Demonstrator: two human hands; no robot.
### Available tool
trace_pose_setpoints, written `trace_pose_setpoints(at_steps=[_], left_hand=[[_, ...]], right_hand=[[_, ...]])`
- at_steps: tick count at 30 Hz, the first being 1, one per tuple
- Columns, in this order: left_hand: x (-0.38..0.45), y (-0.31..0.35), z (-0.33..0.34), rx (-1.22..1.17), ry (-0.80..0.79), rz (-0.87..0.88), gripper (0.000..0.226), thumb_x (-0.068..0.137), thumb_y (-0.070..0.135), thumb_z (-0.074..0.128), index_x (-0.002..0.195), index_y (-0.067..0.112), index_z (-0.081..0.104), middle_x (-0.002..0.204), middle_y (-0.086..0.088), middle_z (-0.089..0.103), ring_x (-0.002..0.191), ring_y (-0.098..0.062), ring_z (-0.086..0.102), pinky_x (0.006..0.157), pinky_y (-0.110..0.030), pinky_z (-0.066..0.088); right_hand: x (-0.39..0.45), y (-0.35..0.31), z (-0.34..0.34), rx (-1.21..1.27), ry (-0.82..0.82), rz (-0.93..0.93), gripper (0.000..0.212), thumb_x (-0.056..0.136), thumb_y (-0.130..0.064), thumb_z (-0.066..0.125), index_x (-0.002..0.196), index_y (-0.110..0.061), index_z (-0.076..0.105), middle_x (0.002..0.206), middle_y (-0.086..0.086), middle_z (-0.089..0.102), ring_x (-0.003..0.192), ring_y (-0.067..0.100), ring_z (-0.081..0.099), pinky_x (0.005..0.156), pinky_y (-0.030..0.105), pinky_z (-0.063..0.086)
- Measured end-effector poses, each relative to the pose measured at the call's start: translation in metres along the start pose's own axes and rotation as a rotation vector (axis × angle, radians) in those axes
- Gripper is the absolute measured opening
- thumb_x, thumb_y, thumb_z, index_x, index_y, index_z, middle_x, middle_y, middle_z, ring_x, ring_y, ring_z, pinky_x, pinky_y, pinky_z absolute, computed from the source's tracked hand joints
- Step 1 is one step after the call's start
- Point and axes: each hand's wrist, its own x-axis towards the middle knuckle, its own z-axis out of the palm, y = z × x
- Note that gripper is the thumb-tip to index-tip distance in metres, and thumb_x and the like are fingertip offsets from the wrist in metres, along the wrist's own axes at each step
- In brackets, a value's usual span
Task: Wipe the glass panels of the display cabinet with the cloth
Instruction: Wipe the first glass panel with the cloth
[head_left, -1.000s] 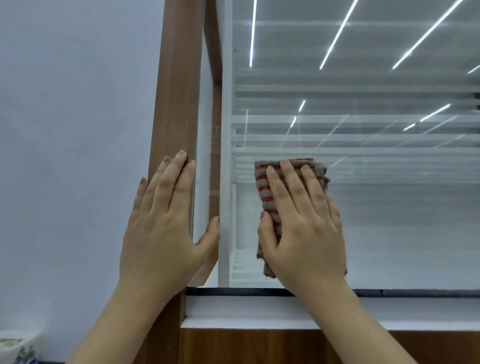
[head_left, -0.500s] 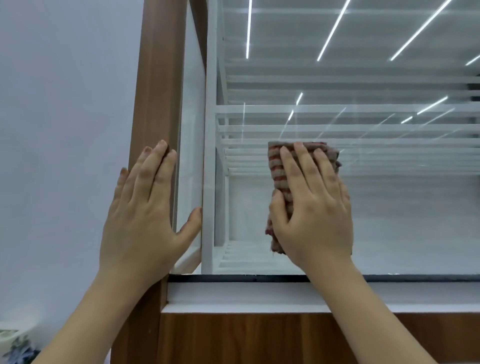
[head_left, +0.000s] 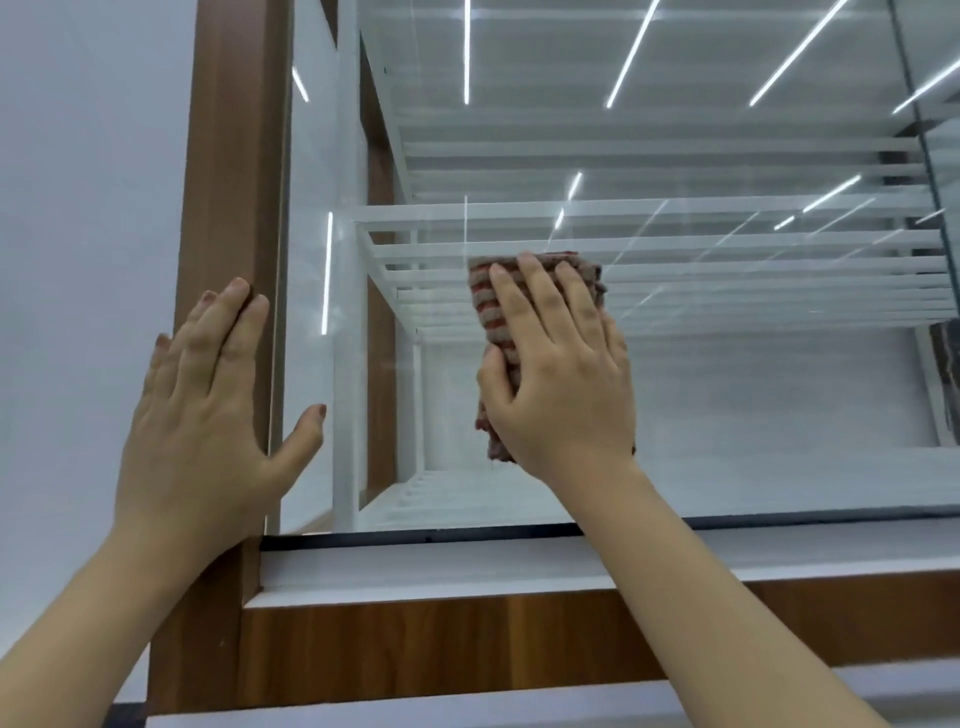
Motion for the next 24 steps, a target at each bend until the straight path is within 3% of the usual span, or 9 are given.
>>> trace_pose_setpoints(at_steps=[5, 12, 19, 24], left_hand=[[0.0, 0.029, 0.0, 0.093, -0.008, -0.04, 0.083, 0.078, 0.054, 0.034, 0.145, 0.008, 0.022, 0.152, -0.01, 0.017, 0.14, -0.027, 0.014, 0.112, -0.047, 0.01], [0.01, 0.097, 0.036, 0.014, -0.05, 0.089, 0.076, 0.085, 0.052, 0.031, 0.148, 0.01, 0.02, 0.155, -0.006, 0.015, 0.142, -0.02, 0.01, 0.115, -0.037, -0.002], [0.01, 0.101, 0.046, -0.043, -0.02, 0.079, 0.073, 0.084, 0.048, 0.032, 0.147, 0.011, 0.023, 0.154, -0.005, 0.019, 0.143, -0.019, 0.009, 0.116, -0.034, -0.002], [0.009, 0.101, 0.047, -0.045, -0.011, 0.086, 0.073, 0.085, 0.048, 0.031, 0.147, 0.011, 0.022, 0.155, -0.005, 0.018, 0.143, -0.019, 0.01, 0.116, -0.037, 0.001]], right_hand=[[-0.028, 0.022, -0.008, -0.026, 0.01, 0.028, 0.056, 0.087, -0.038, 0.036, 0.142, -0.024, 0.036, 0.15, 0.001, 0.033, 0.139, 0.02, 0.023, 0.111, 0.039, 0.014], [-0.017, 0.032, -0.013, -0.021, -0.022, -0.051, 0.057, 0.086, -0.038, 0.037, 0.141, -0.023, 0.037, 0.148, 0.0, 0.036, 0.138, 0.021, 0.027, 0.11, 0.041, 0.019], [-0.029, 0.074, -0.028, -0.035, 0.013, 0.059, 0.057, 0.087, -0.039, 0.035, 0.143, -0.023, 0.034, 0.15, 0.0, 0.031, 0.14, 0.021, 0.023, 0.11, 0.041, 0.018], [-0.033, 0.057, -0.022, -0.04, 0.015, -0.024, 0.057, 0.086, -0.038, 0.038, 0.141, -0.022, 0.038, 0.148, 0.001, 0.036, 0.137, 0.022, 0.027, 0.109, 0.042, 0.02]])
